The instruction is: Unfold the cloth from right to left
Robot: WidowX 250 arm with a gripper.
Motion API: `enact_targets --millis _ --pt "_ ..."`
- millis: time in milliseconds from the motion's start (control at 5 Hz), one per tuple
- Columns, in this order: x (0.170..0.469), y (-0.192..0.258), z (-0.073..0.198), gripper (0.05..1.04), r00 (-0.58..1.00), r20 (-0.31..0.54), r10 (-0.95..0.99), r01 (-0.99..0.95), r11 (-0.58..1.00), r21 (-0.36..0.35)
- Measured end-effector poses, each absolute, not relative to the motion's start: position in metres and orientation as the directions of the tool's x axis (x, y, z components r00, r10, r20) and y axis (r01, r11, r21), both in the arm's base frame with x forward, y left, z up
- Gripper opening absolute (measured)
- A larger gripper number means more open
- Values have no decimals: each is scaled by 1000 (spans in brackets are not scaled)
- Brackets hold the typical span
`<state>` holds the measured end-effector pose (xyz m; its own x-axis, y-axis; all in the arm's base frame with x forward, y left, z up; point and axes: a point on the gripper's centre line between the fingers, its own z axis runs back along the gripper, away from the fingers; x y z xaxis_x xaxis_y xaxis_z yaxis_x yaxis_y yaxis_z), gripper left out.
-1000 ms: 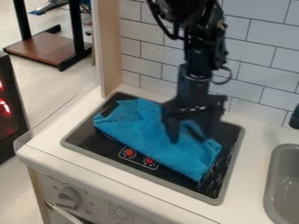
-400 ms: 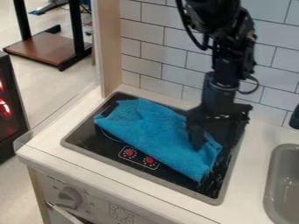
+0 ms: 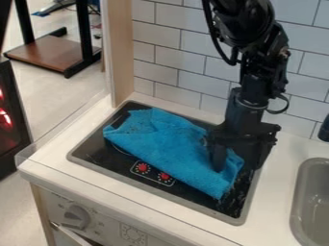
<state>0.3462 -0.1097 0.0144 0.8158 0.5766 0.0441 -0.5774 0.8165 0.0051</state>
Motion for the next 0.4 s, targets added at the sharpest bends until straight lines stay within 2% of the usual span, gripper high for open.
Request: enact_targets --millis 200,400 --pt "346 -109 13 791 816 47 576 -577 817 9" --pt "348 -109 12 479 817 57 574 -575 818 3"
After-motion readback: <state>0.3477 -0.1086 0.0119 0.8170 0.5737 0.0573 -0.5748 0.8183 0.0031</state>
